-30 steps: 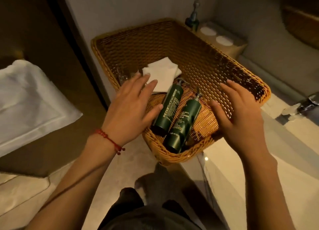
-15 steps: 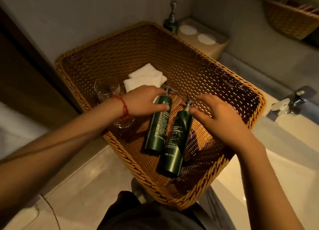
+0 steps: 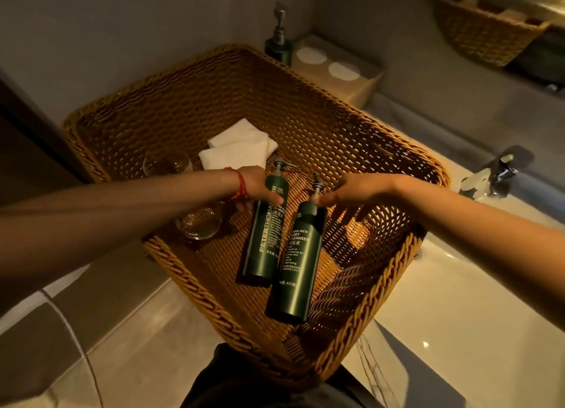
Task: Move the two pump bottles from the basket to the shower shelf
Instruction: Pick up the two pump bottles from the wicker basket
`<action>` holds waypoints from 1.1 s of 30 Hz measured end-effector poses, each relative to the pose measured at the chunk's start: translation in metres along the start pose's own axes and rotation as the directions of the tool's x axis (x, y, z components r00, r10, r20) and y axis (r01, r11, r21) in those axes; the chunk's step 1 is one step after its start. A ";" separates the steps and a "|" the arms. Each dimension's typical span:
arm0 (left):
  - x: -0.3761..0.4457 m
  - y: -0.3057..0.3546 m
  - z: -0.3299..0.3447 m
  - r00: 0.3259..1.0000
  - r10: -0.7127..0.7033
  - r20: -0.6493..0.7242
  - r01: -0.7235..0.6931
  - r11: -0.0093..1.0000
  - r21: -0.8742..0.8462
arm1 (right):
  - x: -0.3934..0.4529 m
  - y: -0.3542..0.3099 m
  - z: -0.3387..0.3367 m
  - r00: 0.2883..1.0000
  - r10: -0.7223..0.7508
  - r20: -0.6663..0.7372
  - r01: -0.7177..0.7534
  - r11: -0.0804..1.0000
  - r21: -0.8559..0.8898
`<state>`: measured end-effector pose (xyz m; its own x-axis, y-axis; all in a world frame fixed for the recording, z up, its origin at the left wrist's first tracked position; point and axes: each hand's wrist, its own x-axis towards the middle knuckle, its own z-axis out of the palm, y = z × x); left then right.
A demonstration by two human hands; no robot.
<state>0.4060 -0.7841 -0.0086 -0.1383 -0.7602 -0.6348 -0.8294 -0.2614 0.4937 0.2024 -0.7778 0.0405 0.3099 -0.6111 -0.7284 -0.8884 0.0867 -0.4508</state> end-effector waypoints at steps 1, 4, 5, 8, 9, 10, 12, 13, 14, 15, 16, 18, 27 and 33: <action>0.003 0.000 -0.001 1.000 -0.019 0.022 0.020 1.000 -0.024 | 0.005 -0.001 -0.001 0.999 0.032 0.022 -0.032 0.999 -0.006; 0.011 -0.001 -0.001 0.994 -0.067 0.090 0.077 0.990 -0.120 | 0.020 -0.003 0.001 0.990 0.122 0.066 -0.120 0.992 -0.036; 0.014 -0.001 -0.001 0.992 -0.075 0.100 0.089 0.985 -0.150 | 0.025 -0.003 0.002 0.987 0.145 0.074 -0.142 0.989 -0.049; 0.022 -0.003 -0.001 0.989 -0.091 0.120 0.115 0.971 -0.208 | 0.033 -0.003 0.004 0.978 0.189 0.084 -0.181 0.979 -0.091; 0.024 -0.004 -0.001 0.987 -0.100 0.127 0.126 0.967 -0.221 | 0.035 -0.003 0.003 0.976 0.201 0.090 -0.193 0.977 -0.091; 0.026 -0.005 0.000 0.985 -0.111 0.133 0.139 0.963 -0.231 | 0.037 -0.003 0.003 0.974 0.209 0.093 -0.201 0.976 -0.084; 0.030 -0.006 0.001 0.980 -0.131 0.147 0.165 0.954 -0.251 | 0.039 -0.003 0.003 0.973 0.213 0.092 -0.207 0.975 -0.077; 0.031 -0.006 0.002 0.979 -0.138 0.153 0.175 0.949 -0.261 | 0.040 -0.004 0.003 0.973 0.213 0.086 -0.207 0.976 -0.072; 0.032 -0.006 0.003 0.978 -0.141 0.153 0.179 0.946 -0.272 | 0.042 -0.003 0.004 0.974 0.212 0.080 -0.207 0.976 -0.067; 0.033 -0.007 0.003 0.979 -0.141 0.151 0.179 0.943 -0.281 | 0.042 -0.004 0.005 0.974 0.212 0.076 -0.208 0.976 -0.060; 0.034 -0.007 0.003 0.980 -0.136 0.145 0.174 0.942 -0.288 | 0.043 -0.004 0.006 0.975 0.210 0.073 -0.207 0.977 -0.052; 0.035 -0.006 0.003 0.985 -0.125 0.122 0.156 0.943 -0.293 | 0.043 -0.004 0.007 0.977 0.205 0.064 -0.202 0.978 -0.053; 0.038 0.001 -0.038 0.996 -0.016 0.093 0.048 0.937 -0.346 | 0.044 -0.010 0.015 0.944 0.300 0.139 -0.289 0.953 -0.094; 0.029 -0.002 -0.062 0.992 0.063 0.106 -0.022 0.935 -0.355 | 0.053 -0.017 0.030 0.902 0.363 0.234 -0.410 0.891 0.196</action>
<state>0.4370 -0.8422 0.0092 -0.2473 -0.7076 -0.6619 -0.5799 -0.4392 0.6862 0.2446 -0.7879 -0.0063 0.0358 -0.3355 -0.9414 -0.8520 0.4820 -0.2042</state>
